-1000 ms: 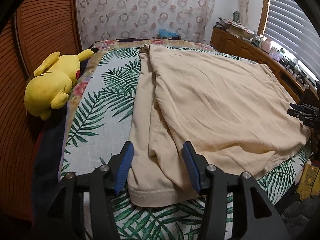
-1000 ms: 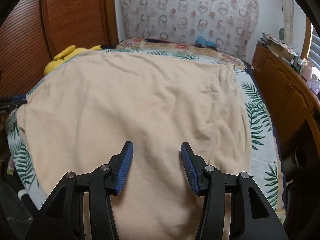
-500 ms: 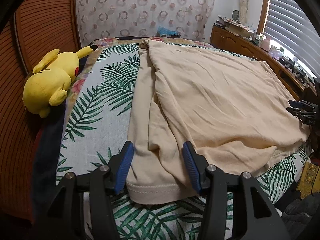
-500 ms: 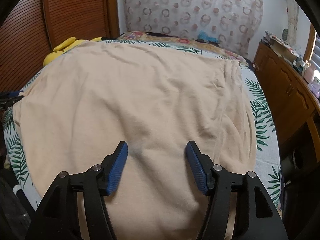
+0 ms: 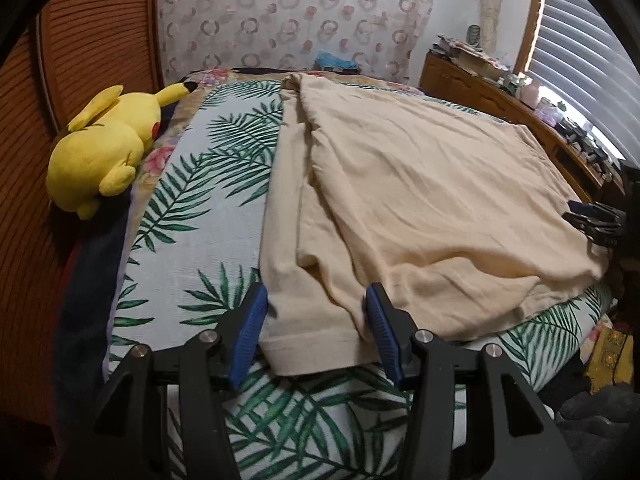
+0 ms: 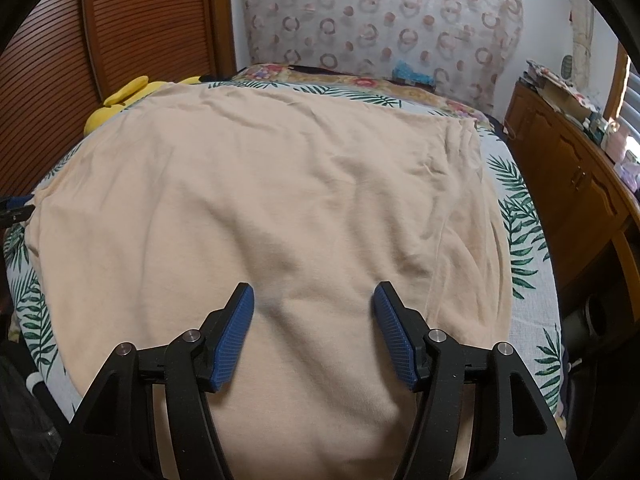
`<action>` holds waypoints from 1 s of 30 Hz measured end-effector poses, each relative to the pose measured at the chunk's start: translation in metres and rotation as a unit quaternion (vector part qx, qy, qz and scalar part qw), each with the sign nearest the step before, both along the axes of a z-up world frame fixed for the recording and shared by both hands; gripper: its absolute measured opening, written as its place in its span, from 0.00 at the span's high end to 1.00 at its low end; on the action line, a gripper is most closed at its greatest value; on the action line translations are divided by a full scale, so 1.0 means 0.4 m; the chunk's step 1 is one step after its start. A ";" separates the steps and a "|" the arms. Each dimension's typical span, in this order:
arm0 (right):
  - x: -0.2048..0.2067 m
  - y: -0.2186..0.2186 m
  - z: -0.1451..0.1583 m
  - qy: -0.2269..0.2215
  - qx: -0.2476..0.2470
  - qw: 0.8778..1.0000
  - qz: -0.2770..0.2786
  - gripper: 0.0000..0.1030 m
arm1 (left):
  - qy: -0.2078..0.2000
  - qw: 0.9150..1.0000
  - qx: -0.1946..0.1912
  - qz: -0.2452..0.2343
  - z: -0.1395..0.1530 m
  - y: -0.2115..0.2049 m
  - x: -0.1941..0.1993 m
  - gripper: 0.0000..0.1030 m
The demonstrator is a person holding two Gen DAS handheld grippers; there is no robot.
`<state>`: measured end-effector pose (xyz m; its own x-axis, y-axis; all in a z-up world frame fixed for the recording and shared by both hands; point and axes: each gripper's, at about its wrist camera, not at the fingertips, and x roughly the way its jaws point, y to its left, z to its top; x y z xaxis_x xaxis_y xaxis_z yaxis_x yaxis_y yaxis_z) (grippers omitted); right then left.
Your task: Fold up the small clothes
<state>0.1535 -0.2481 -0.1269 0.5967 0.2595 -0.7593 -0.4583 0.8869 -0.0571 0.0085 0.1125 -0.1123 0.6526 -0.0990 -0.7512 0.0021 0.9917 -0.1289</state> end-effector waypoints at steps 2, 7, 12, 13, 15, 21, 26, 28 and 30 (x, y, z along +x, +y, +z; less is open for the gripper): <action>-0.001 0.000 0.000 0.000 0.000 1.000 0.000 0.38 | 0.000 1.000 0.007 0.004 -0.002 0.003 0.008 0.51; 0.000 -0.002 0.000 0.000 0.000 1.000 0.000 0.38 | -0.003 1.000 0.011 0.005 -0.006 -0.002 0.028 0.51; -0.002 -0.001 0.000 0.000 0.000 1.000 0.000 0.38 | -0.008 1.000 -0.010 -0.007 -0.005 -0.005 0.037 0.56; -0.002 -0.001 0.000 0.000 0.000 1.000 0.000 0.38 | -0.008 1.000 -0.010 -0.008 -0.004 -0.007 0.039 0.59; -0.002 -0.001 0.000 0.000 0.000 1.000 0.000 0.38 | -0.009 1.000 -0.009 -0.011 -0.004 -0.010 0.043 0.78; -0.002 -0.001 -0.001 -0.001 0.000 1.000 0.000 0.38 | -0.039 0.998 -0.028 -0.040 0.043 -0.049 0.031 0.96; -0.010 -0.001 0.004 -0.012 -0.006 1.000 -0.003 0.39 | -0.083 0.993 -0.031 -0.073 0.129 -0.115 0.035 0.97; -0.029 -0.014 0.029 -0.052 0.002 0.999 -0.016 0.39 | -0.098 0.991 -0.032 -0.090 0.165 -0.145 0.047 0.97; -0.035 -0.033 0.047 -0.047 0.021 0.998 -0.021 0.39 | -0.106 0.988 -0.040 -0.104 0.192 -0.168 0.064 0.97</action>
